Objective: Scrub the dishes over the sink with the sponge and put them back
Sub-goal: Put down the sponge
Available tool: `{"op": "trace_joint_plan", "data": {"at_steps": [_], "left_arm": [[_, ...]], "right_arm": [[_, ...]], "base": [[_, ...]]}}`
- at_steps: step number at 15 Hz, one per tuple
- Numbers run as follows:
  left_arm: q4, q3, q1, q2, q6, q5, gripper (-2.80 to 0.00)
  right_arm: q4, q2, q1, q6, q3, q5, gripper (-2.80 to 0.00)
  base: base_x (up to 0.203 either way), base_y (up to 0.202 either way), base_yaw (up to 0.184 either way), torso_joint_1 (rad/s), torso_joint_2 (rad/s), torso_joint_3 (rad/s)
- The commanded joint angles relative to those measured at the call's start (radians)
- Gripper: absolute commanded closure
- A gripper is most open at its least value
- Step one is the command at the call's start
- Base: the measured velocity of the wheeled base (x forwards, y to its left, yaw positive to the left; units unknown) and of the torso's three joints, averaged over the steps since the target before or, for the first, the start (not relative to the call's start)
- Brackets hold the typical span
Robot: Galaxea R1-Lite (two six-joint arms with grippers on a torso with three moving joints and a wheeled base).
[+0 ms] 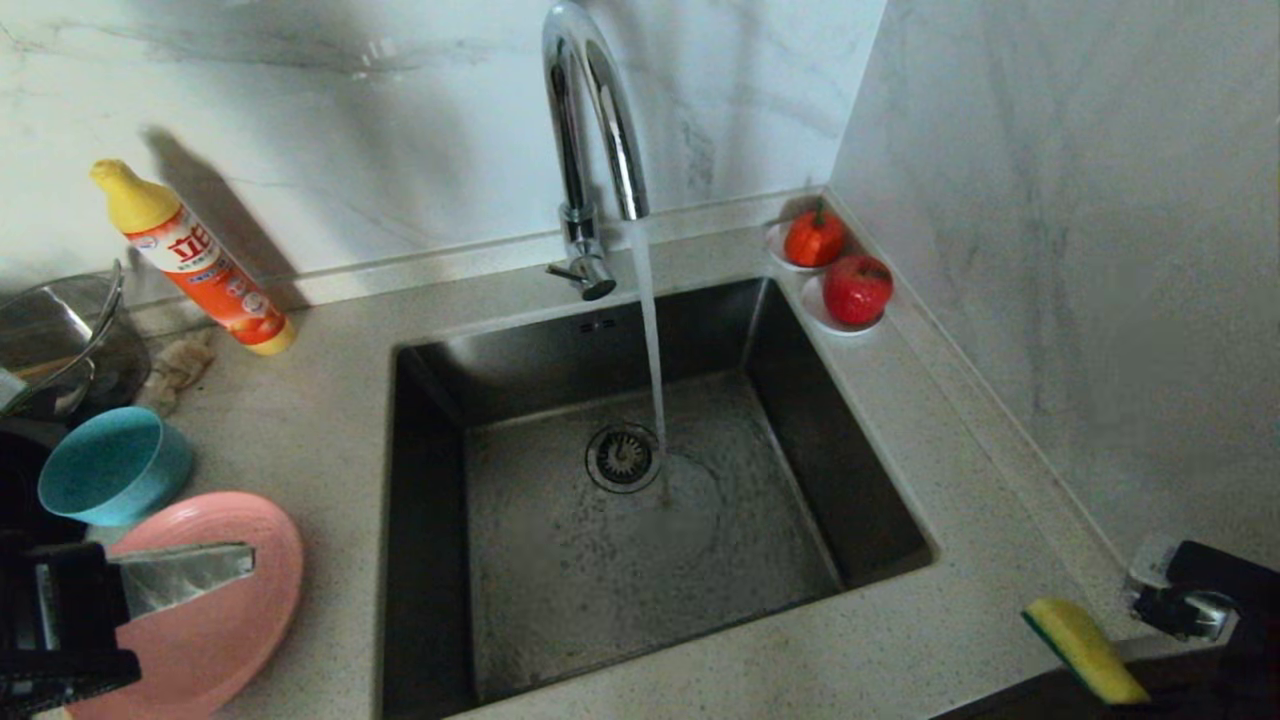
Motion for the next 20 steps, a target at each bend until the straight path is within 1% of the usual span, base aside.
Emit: {"op": "trace_joint_plan", "data": {"at_steps": [1, 2, 4, 6, 8, 11, 15, 16, 20], "left_arm": [[0.006, -0.015, 0.000, 0.007, -0.001, 0.001, 0.00], [0.007, -0.015, 0.001, 0.007, -0.002, 0.009, 0.00], [0.007, -0.019, 0.000, 0.014, -0.001, 0.017, 0.00], [0.008, -0.025, 0.001, 0.024, -0.002, 0.024, 0.00], [0.010, -0.048, 0.001, 0.037, -0.002, 0.028, 0.00], [0.021, -0.054, 0.001, 0.040, -0.002, 0.028, 0.00], [0.025, -0.052, 0.001, 0.037, -0.002, 0.028, 0.00], [0.024, -0.053, 0.001, 0.040, -0.003, 0.028, 0.00], [0.024, -0.062, 0.001, 0.041, -0.003, 0.028, 0.00]], "right_arm": [[-0.012, 0.034, -0.004, -0.058, 0.023, -0.001, 0.00], [-0.030, 0.042, -0.007, -0.081, 0.030, -0.002, 0.00], [-0.092, 0.065, -0.010, -0.092, 0.051, -0.010, 0.00], [-0.160, 0.103, -0.012, -0.121, 0.073, -0.066, 0.00], [-0.245, 0.170, -0.026, -0.132, 0.089, -0.084, 0.00], [-0.353, 0.259, -0.059, -0.135, 0.089, -0.090, 0.00], [-0.462, 0.356, -0.065, -0.136, 0.079, -0.091, 0.00], [-0.482, 0.369, -0.067, -0.140, 0.069, -0.092, 0.00], [-0.485, 0.386, -0.067, -0.153, 0.033, -0.095, 0.00]], "base": [[0.000, 0.000, 0.000, 0.000, 0.00, 0.000], [0.000, 0.000, 0.000, 0.000, 0.00, 0.000], [0.000, 0.000, 0.000, 0.000, 0.00, 0.000], [0.000, 0.000, 0.000, 0.000, 0.00, 0.000], [0.000, 0.000, 0.000, 0.000, 0.00, 0.000], [0.000, 0.000, 0.000, 0.000, 0.00, 0.000], [0.000, 0.000, 0.000, 0.000, 0.00, 0.000], [0.000, 0.000, 0.000, 0.000, 0.00, 0.000], [0.000, 0.000, 0.000, 0.000, 0.00, 0.000]]}}
